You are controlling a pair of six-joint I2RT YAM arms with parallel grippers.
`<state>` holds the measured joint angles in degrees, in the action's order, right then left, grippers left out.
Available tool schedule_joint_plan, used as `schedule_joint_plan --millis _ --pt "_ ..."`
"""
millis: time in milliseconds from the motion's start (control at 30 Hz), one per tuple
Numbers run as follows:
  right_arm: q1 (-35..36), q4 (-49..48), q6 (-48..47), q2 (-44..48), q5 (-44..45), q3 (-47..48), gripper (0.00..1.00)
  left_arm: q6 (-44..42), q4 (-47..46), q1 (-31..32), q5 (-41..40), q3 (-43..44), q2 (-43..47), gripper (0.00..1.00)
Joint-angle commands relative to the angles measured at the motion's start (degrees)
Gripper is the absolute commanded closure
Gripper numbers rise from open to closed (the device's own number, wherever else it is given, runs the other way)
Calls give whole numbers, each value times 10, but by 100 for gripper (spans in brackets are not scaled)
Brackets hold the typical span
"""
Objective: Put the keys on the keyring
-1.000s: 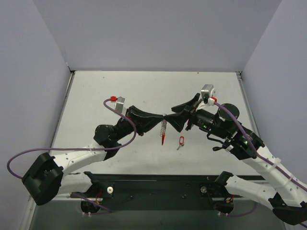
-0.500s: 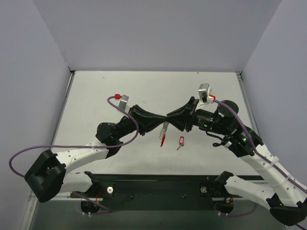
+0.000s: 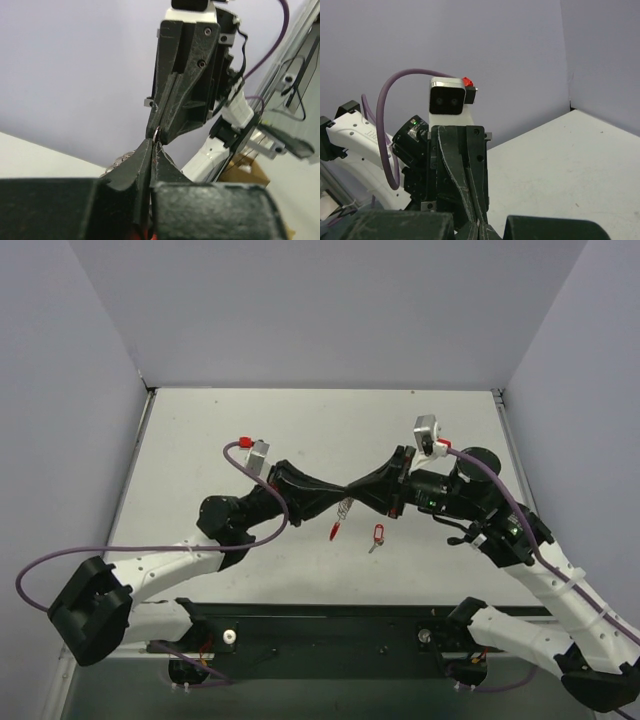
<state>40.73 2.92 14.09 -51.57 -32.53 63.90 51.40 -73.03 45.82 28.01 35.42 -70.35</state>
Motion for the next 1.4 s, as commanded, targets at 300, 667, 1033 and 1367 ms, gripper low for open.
schedule_joint_plan --millis 300,667,1033,1367 --pt "-18 305 -150 -56 -46 177 100 -340 517 -6 193 185 141 44" --pt "0 417 -199 -114 -82 251 100 -436 788 5 241 294 56 48" --pt "18 412 -203 -118 -78 254 100 -380 640 5 222 248 52 49" --pt "20 388 -198 -107 -80 243 100 -327 558 8 243 242 30 50"
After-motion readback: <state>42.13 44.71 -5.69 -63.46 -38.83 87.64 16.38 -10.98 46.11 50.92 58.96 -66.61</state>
